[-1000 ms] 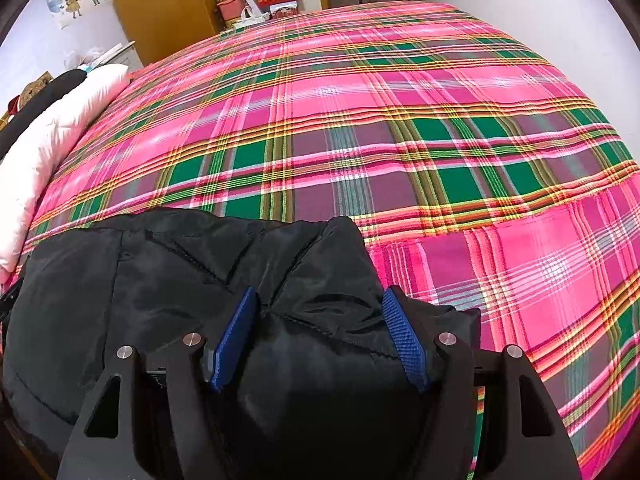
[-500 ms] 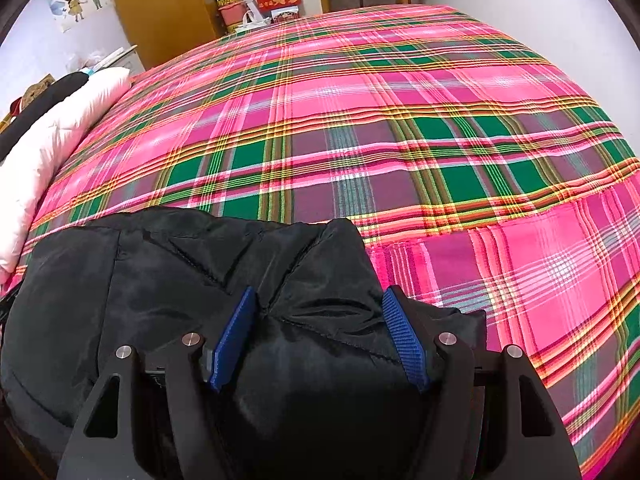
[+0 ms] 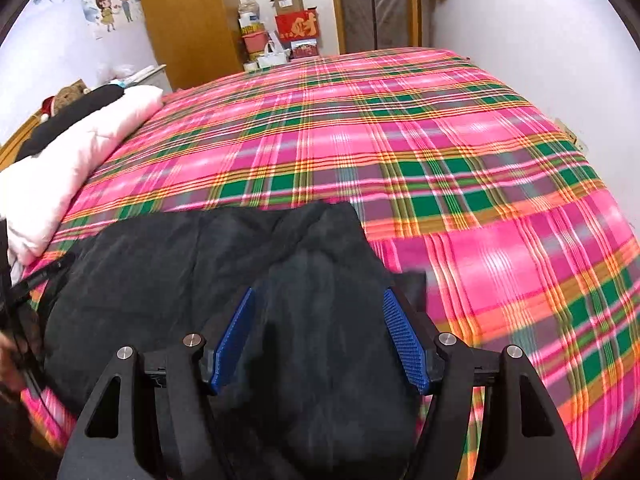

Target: Fold large clothes

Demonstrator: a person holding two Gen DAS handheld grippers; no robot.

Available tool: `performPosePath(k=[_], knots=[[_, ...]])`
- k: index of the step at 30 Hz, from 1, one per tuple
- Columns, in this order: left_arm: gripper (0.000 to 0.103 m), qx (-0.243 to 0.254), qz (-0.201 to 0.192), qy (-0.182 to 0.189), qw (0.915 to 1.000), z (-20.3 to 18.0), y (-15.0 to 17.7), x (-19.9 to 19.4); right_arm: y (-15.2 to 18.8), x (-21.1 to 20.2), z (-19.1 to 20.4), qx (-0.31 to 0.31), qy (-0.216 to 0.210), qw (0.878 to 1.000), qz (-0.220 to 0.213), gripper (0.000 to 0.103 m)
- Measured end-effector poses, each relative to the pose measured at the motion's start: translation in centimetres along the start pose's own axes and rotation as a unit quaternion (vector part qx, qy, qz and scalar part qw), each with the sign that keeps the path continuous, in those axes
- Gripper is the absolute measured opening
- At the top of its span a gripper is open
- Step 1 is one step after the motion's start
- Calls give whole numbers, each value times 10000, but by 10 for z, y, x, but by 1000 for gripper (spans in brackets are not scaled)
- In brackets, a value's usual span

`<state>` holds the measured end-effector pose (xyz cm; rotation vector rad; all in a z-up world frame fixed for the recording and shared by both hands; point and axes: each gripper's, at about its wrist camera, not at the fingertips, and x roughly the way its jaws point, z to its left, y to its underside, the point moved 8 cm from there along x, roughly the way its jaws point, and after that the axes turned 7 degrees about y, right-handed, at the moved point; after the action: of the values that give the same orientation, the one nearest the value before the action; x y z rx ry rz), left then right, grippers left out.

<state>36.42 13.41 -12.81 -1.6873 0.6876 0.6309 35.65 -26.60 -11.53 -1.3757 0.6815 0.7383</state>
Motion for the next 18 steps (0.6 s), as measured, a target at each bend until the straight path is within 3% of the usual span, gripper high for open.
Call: performPosePath(k=[5, 8, 10, 15, 18], knots=[[62, 142, 24, -108, 9998, 17, 20, -39, 39, 14, -13, 28, 102, 9991, 399, 63], [62, 72, 358, -266, 9990, 35, 37, -32, 47, 30, -20, 144, 98, 9980, 605, 63], [59, -66, 469, -281, 9985, 44, 43, -34, 42, 27, -21, 170, 126, 9981, 576, 63], [59, -135, 268, 5, 9996, 48, 43, -68, 37, -2, -16, 38, 118, 9995, 297, 63], [59, -25, 301, -118, 9995, 55, 51, -78, 45, -12, -19, 80, 46, 9996, 249, 63]])
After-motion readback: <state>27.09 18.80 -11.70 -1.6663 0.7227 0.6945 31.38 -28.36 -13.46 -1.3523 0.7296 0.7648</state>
